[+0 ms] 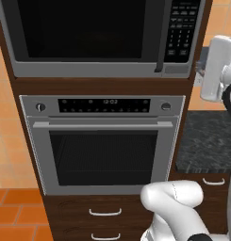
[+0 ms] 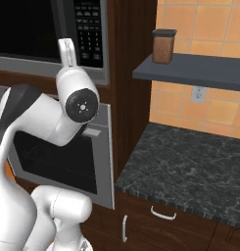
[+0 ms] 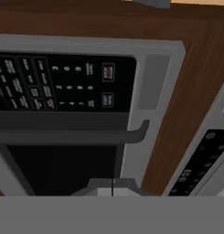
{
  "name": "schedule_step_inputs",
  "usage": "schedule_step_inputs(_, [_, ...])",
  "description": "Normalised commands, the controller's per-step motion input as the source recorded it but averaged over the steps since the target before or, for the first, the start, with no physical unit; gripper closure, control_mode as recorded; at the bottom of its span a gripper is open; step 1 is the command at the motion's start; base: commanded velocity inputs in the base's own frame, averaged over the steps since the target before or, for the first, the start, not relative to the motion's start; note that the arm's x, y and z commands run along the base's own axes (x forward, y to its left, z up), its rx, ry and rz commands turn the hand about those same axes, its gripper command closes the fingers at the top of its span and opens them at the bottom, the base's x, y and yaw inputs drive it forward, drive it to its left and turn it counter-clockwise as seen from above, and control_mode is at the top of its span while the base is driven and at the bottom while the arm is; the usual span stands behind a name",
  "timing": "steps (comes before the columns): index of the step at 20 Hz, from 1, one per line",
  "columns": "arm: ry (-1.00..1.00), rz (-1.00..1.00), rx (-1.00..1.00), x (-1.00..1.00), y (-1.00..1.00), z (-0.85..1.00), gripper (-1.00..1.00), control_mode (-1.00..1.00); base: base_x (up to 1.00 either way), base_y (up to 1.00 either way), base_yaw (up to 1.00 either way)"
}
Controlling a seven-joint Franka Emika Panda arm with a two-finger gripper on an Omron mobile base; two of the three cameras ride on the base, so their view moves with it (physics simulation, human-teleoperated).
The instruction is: Open the microwave, place the bowl with waffle inside the microwave, then close the microwave door and turn it on.
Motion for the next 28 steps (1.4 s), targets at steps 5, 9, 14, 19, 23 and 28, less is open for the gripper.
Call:
schedule_step_inputs(5, [0.00,-0.06,0.00,0.22,0.00,0.16,1.00,-1.00,0.00,0.00,0.00])
schedule_step_inputs(9, [0.00,-0.04,0.00,0.26,0.00,0.09,1.00,-1.00,0.00,0.00,0.00])
schedule_step_inputs(14, [0.02,-0.02,0.00,0.39,0.00,-0.01,1.00,-1.00,0.00,0.00,0.00])
schedule_step_inputs(19, [0.04,-0.03,0.00,0.49,0.00,-0.03,1.00,-1.00,0.00,0.00,0.00])
schedule_step_inputs(23, [0.03,-0.03,0.00,0.55,0.00,-0.03,1.00,-1.00,0.00,0.00,0.00])
schedule_step_inputs(28, [0.04,-0.02,0.00,0.66,0.00,-0.16,1.00,-1.00,0.00,0.00,0.00])
